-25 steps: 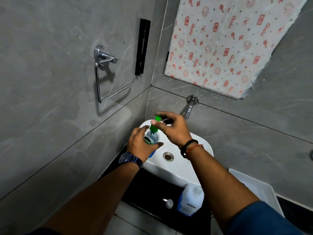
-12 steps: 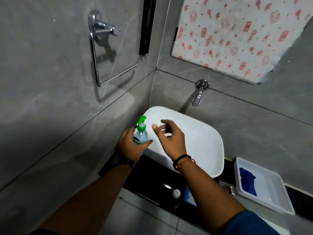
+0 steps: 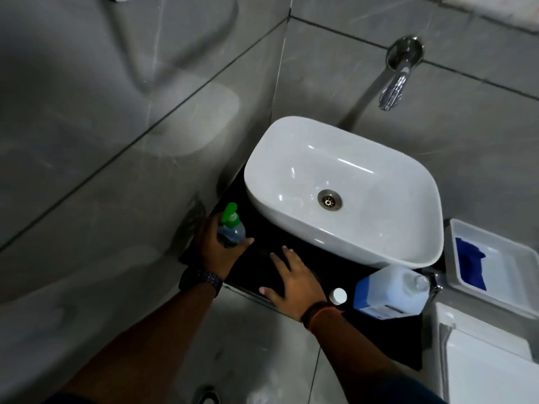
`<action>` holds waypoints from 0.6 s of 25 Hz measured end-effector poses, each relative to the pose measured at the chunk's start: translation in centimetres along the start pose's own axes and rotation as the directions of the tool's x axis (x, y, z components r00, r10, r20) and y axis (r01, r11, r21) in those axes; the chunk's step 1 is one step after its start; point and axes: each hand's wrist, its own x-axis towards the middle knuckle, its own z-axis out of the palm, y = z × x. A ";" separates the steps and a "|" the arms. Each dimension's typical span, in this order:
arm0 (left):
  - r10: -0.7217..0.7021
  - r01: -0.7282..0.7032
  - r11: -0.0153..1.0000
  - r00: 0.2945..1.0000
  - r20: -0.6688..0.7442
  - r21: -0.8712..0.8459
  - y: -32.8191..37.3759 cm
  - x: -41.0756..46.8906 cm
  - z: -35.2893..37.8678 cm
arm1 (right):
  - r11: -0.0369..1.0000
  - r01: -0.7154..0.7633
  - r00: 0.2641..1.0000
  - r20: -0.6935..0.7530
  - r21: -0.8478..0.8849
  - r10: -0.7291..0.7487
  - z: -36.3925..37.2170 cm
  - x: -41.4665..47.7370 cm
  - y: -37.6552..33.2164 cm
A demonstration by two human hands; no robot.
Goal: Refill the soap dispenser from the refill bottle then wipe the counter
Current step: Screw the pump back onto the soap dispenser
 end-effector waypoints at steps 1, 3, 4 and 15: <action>0.039 -0.039 0.999 0.999 0.015 0.003 -0.6 0.0 0.1 | 0.999 0.015 1.000 0.000 -0.045 -0.015 0.6 0.1 0.4; 0.084 -0.084 0.996 0.996 0.029 -0.007 -1.3 0.1 0.4 | 0.994 0.036 0.999 -0.009 -0.105 -0.038 1.5 0.5 0.9; 0.097 -0.097 0.995 0.995 0.025 -0.012 -1.6 0.1 0.4 | 0.992 0.038 0.999 -0.021 -0.119 -0.041 1.9 0.7 1.1; 0.115 -0.111 0.990 0.993 -0.037 0.087 1.6 -1.6 0.3 | 0.982 0.066 0.900 -0.435 0.179 0.019 -3.7 -1.0 -0.2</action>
